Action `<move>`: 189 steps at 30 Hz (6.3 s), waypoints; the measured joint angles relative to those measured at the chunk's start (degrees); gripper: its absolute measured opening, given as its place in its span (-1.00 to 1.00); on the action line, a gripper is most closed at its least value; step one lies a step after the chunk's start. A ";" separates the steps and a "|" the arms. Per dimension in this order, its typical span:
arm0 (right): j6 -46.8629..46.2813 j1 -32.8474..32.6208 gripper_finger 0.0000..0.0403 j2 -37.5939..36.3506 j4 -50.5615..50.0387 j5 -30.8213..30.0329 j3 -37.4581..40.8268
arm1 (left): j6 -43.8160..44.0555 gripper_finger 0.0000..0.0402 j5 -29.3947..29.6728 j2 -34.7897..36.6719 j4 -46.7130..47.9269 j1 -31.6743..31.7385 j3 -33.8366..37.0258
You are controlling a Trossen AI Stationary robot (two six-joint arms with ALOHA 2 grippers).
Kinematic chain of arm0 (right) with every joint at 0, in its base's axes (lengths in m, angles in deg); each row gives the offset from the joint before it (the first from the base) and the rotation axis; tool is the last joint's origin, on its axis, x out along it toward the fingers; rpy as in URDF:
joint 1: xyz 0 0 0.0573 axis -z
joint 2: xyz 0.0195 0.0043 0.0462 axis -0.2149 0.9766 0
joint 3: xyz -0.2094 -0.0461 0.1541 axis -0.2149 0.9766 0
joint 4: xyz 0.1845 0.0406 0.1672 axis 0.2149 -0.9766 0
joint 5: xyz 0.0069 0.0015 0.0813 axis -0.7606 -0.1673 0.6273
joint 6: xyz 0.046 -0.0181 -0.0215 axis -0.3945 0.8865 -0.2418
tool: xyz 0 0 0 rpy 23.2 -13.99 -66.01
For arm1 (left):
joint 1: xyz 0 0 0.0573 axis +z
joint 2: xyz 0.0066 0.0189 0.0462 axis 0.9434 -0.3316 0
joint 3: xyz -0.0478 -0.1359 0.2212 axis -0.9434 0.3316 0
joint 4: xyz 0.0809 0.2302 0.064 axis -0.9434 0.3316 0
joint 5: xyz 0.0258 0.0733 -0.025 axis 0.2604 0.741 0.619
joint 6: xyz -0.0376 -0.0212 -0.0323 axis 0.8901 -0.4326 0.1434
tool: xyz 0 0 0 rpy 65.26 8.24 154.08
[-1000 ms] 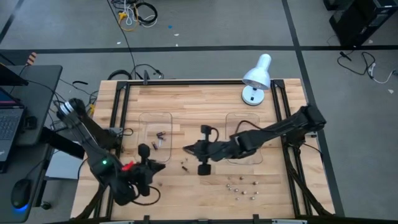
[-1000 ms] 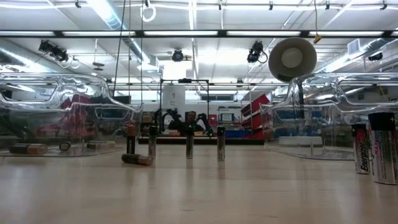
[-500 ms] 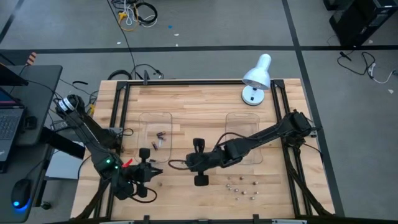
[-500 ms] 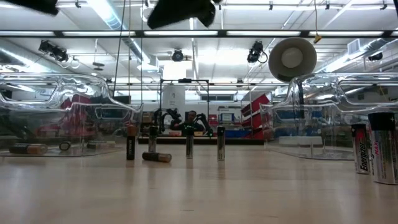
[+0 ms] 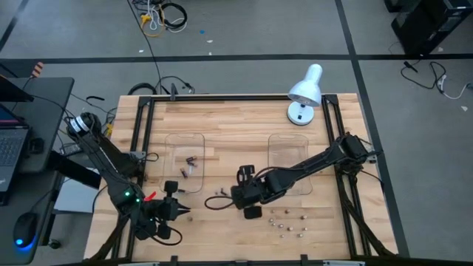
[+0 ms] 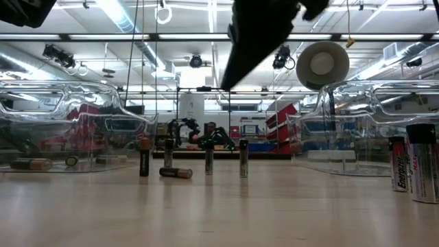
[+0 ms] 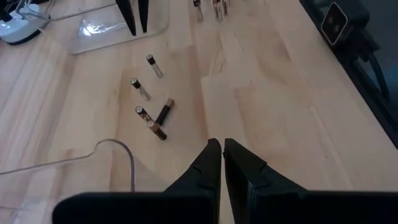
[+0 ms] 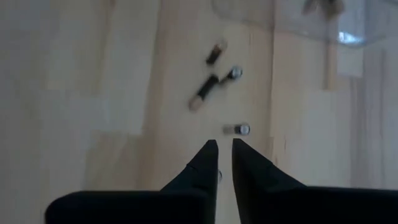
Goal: Sort batteries
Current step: Put the black battery into the left transparent bin
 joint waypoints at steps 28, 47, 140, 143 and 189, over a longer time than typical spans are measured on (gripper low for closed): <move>1.11 2.36 -0.31 5.69 -3.81 3.78 0.17 | -6.06 -0.91 1.16 0.04 0.22 0.02 0.00; -0.31 2.62 -0.31 5.61 -1.96 5.66 3.17 | -5.81 -0.91 2.66 0.04 -0.12 0.02 0.00; -8.08 2.60 -0.37 1.24 2.13 5.41 3.10 | 1.27 -0.19 -7.88 -2.86 -21.87 -1.20 14.34; -8.08 2.60 -0.37 1.24 2.13 5.41 3.10 | -1.08 -0.19 -9.65 -2.96 -21.44 -1.63 13.88; -8.08 2.23 -0.37 1.24 4.93 3.93 3.13 | 27.58 -0.97 -2.19 -9.46 27.79 -7.58 0.57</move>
